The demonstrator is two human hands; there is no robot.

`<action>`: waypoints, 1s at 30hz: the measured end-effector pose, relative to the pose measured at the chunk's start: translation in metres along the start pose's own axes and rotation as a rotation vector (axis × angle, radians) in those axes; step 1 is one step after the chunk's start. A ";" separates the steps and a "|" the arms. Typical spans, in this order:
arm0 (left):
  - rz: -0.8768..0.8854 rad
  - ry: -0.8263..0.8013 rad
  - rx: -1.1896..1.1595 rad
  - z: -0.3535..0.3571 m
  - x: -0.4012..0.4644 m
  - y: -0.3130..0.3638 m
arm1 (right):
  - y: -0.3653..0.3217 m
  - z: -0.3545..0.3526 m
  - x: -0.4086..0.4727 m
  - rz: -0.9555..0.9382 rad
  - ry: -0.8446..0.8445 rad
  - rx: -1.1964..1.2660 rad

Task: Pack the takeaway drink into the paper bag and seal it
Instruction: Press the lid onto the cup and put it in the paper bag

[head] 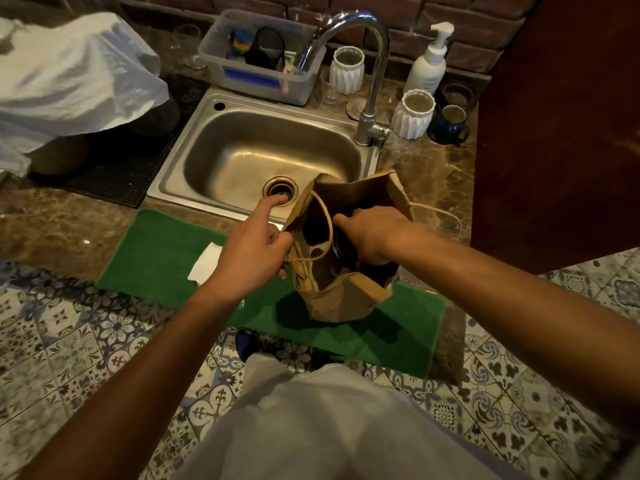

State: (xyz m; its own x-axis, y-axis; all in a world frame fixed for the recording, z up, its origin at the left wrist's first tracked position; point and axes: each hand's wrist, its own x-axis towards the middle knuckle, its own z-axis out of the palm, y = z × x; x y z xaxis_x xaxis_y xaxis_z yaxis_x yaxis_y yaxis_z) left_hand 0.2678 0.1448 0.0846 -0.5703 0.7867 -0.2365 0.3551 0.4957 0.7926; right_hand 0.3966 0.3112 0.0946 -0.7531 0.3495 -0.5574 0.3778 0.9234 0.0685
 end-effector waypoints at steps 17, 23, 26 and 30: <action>-0.003 0.009 -0.104 0.010 -0.005 0.000 | 0.005 -0.022 -0.050 -0.051 0.227 0.166; -0.001 0.022 -0.317 0.009 -0.017 0.005 | 0.022 -0.051 -0.106 0.049 0.517 0.430; -0.035 0.067 -0.420 0.004 -0.021 0.002 | 0.007 -0.054 -0.114 0.015 0.659 0.503; -0.083 0.174 -0.479 -0.003 -0.028 -0.011 | -0.031 -0.051 -0.105 -0.160 0.753 0.563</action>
State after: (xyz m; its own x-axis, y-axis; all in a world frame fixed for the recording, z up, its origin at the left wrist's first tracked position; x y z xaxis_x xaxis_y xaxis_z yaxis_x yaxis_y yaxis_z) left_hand 0.2778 0.1165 0.0839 -0.7111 0.6590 -0.2450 -0.0526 0.2976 0.9533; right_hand 0.4364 0.2536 0.1927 -0.8933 0.4172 0.1670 0.2958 0.8256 -0.4805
